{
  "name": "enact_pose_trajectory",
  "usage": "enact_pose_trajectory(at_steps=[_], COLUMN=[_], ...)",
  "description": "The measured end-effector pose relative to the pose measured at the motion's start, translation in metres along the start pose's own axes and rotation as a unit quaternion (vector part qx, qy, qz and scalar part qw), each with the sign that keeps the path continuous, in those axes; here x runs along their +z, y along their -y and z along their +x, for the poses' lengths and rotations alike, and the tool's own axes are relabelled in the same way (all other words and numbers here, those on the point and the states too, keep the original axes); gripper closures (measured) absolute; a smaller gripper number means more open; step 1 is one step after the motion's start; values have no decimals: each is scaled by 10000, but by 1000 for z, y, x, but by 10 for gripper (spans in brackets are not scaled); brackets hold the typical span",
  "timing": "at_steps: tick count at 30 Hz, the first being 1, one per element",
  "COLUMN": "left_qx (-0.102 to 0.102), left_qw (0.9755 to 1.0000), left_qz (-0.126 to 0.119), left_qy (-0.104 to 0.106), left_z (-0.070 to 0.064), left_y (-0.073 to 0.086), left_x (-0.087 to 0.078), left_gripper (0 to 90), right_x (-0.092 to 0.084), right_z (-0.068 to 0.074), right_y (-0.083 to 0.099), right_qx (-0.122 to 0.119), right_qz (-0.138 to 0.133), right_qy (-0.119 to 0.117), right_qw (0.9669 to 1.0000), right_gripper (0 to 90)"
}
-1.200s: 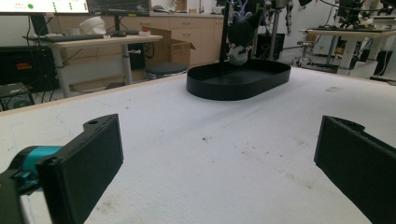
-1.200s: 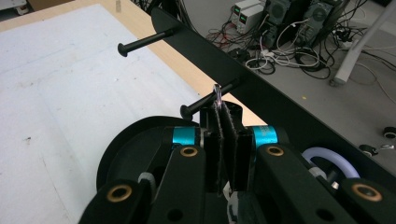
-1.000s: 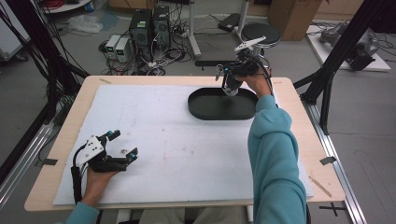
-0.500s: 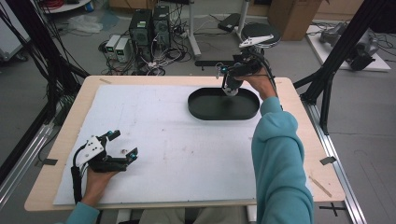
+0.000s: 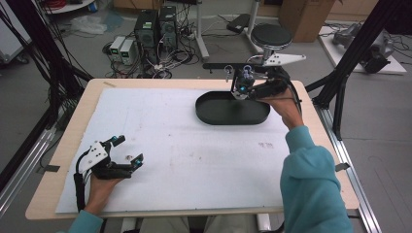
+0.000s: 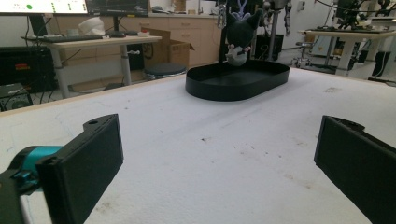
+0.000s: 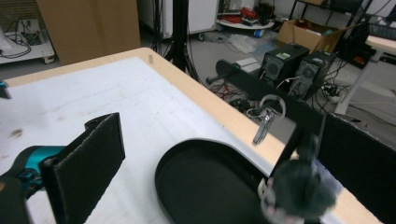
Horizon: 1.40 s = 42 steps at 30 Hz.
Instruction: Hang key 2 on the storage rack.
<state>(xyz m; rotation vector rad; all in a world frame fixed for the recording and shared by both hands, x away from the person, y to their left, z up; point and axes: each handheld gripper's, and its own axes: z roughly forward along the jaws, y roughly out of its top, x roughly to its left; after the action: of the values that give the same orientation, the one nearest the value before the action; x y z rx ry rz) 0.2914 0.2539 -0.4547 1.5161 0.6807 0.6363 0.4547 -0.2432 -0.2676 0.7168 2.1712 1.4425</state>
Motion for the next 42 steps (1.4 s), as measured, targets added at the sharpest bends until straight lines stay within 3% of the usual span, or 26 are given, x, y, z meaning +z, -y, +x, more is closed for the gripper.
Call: enact_pose_trajectory(at_steps=[9, 14, 17, 22, 26, 30, 35, 42], left_qx=[7, 37, 21, 28, 65, 94, 88, 87], left_qw=[10000, 10000, 10000, 10000, 9998, 9998, 9998, 9998], left_qz=[-19, -46, -60, -76, -157, -171, -154, -145], left_qy=[-20, -3, -10, -19, -58, -68, -68, -82], left_z=[-1, -1, -1, -1, -2, -2, -2, -2], left_y=[0, 0, 0, 1, 1, 1, 1, 1], left_x=[0, -1, -1, -1, -3, -4, -4, -4], left_gripper=[17, 17, 17, 17, 17, 17, 17, 17], right_x=[-48, -73, -83, -89, -87, -87, -87, -83], right_z=[39, 62, 72, 80, 83, 86, 87, 88], right_y=[48, 92, 119, 154, 178, 197, 216, 226], right_qx=[47, 122, 202, 367, 340, 376, 571, 575], right_qz=[-700, -1111, -1217, -1215, -1213, -1303, -1300, -1326], right_qy=[292, 495, 640, 764, 928, 936, 990, 987], right_qw=[9971, 9925, 9903, 9890, 9877, 9863, 9849, 9846], right_gripper=[5, 5, 5, 5, 5, 5, 5, 5])
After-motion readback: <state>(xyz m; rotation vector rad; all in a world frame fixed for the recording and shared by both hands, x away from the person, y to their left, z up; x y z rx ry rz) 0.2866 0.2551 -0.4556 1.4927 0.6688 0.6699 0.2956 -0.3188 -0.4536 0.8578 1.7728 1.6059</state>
